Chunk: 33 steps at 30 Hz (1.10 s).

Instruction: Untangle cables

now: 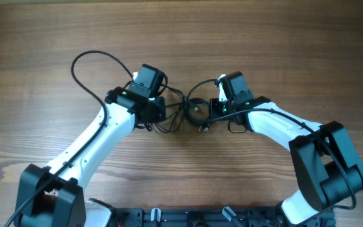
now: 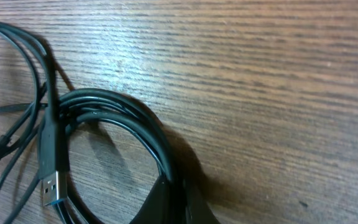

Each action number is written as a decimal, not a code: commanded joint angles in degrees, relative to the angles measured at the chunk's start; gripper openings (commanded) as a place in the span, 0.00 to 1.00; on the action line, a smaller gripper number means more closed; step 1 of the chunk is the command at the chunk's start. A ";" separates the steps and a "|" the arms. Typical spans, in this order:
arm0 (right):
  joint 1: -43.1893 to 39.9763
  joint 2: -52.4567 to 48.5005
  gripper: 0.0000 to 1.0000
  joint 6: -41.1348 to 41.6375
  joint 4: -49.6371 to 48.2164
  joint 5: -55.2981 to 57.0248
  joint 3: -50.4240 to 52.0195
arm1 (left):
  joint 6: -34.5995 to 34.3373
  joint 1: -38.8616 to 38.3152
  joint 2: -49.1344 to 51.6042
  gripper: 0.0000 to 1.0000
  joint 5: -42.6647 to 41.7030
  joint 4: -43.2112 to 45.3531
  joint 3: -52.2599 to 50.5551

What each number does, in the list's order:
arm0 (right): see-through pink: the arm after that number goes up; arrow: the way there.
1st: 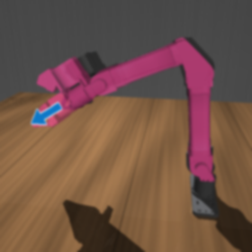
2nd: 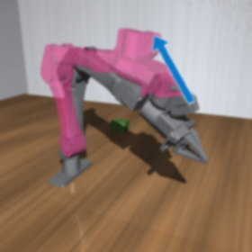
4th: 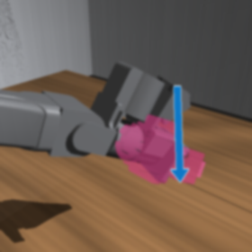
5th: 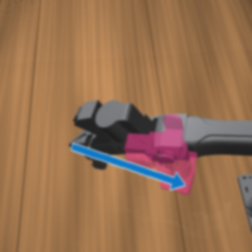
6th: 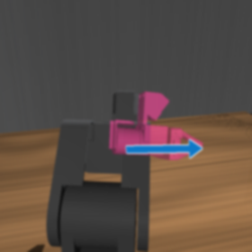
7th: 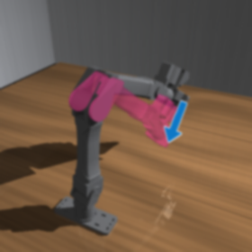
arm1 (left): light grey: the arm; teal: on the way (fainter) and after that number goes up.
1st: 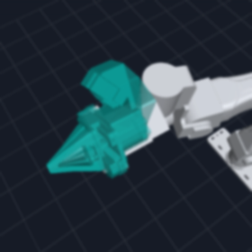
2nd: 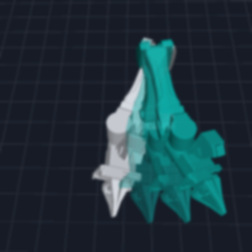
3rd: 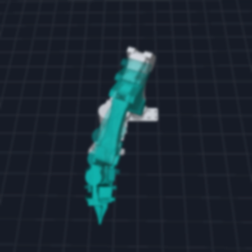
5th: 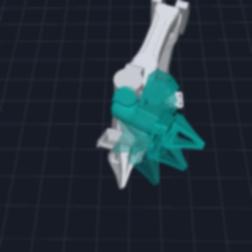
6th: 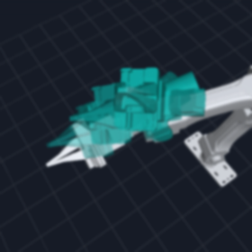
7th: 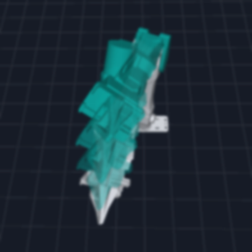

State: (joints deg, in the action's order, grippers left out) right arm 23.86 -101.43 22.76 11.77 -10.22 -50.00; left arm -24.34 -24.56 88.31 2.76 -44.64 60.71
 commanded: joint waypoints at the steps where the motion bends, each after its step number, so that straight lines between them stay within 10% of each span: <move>1: -1.75 -1.44 0.04 4.72 2.01 1.42 -0.37 | 0.26 6.86 -6.32 0.04 5.11 0.00 0.17; 5: -2.82 -1.44 0.04 6.23 2.43 1.16 -0.37 | 3.08 14.82 -13.90 0.04 5.01 2.21 0.17; 10: -2.82 -1.44 0.04 6.32 2.40 -0.22 -0.37 | 2.86 19.69 -19.30 0.46 -5.16 4.26 0.17; 19: -2.82 -1.44 0.04 2.05 1.01 -11.91 -0.37 | 2.86 12.50 -9.44 0.41 -20.98 3.30 0.00; 33: -2.82 -1.44 0.04 -1.77 -0.79 -23.56 -0.37 | 2.86 2.86 12.07 0.66 -20.94 12.85 0.00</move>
State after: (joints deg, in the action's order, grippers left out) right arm 21.17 -101.47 22.17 11.25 -31.51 -50.24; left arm -21.76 -21.47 97.45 -17.52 -32.95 60.71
